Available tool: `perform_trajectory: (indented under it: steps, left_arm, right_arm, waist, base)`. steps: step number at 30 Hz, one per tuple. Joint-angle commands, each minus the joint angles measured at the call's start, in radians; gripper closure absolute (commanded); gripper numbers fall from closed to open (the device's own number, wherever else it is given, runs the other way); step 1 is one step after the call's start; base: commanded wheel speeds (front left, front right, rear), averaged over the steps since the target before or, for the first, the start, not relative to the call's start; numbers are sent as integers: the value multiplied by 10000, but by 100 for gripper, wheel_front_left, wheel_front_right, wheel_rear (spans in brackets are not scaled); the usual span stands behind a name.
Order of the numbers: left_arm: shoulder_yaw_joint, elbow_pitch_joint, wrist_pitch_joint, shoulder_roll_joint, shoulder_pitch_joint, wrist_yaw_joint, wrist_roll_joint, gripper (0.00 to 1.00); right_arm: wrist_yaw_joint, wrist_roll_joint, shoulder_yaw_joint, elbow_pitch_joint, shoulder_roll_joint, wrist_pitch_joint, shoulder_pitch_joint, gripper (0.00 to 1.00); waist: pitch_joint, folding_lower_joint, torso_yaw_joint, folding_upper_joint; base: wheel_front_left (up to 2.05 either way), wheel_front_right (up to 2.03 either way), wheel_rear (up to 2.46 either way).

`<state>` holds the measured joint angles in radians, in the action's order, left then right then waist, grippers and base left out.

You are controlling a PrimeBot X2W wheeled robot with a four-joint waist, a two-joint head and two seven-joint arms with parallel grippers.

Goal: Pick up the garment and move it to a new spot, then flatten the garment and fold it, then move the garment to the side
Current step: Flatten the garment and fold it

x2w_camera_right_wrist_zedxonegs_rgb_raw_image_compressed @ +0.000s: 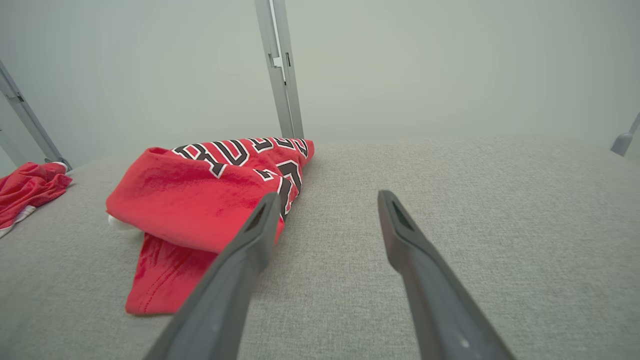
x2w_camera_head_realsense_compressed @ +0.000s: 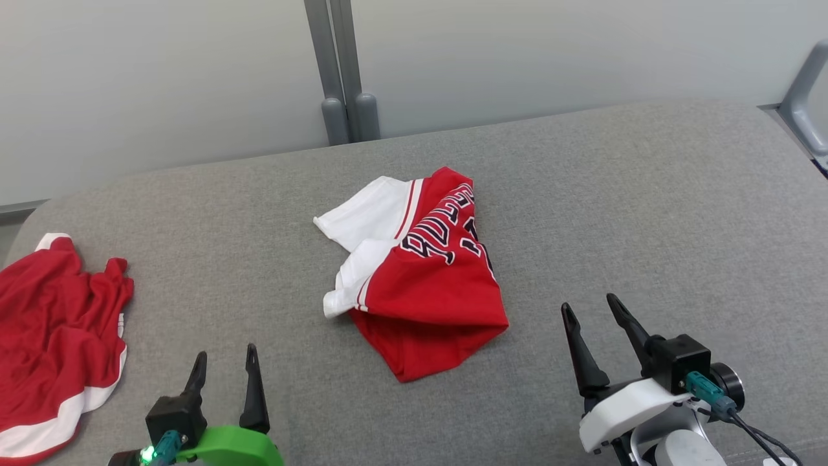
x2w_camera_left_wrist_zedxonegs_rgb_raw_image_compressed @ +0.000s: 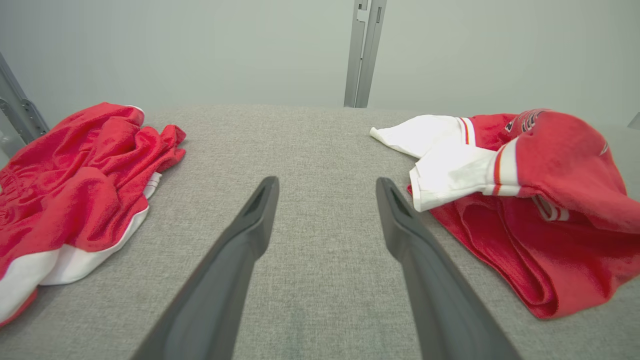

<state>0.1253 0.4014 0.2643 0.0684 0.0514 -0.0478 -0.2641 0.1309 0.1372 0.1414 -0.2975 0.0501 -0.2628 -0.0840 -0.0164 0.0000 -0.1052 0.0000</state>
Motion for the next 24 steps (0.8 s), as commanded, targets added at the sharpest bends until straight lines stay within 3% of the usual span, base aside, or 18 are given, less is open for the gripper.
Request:
perform_trajectory:
  steps: [1, 9, 18, 24]
  left_arm:
    - [-156, -98, 2, -71, -349, 54, 131, 0]
    - [-338, -87, 2, -167, -569, 383, 351, 0]
    - [763, 262, 2, -155, -84, 214, -294, 0]
    - [1234, 332, 2, -163, 170, 117, -663, 0]
  right_arm:
    - [-3, -48, 16, -29, 13, -32, 148, 0]
    - [-3, -190, 598, -215, 116, -30, -64, 0]
    - [-4, 283, 3983, -1900, 1178, 191, -3467, 0]
    - [-6, 1382, 6646, -3147, 1661, 1824, -6035, 0]
  waist:
    - [-176, 0, 182, 0]
    - [-93, 0, 578, 0]
    - [434, 0, 2441, 0]
    - [875, 0, 3643, 0]
  base:
    - [0, 0, 0]
    - [0, 0, 0]
    - [0, 0, 0]
    - [0, 0, 0]
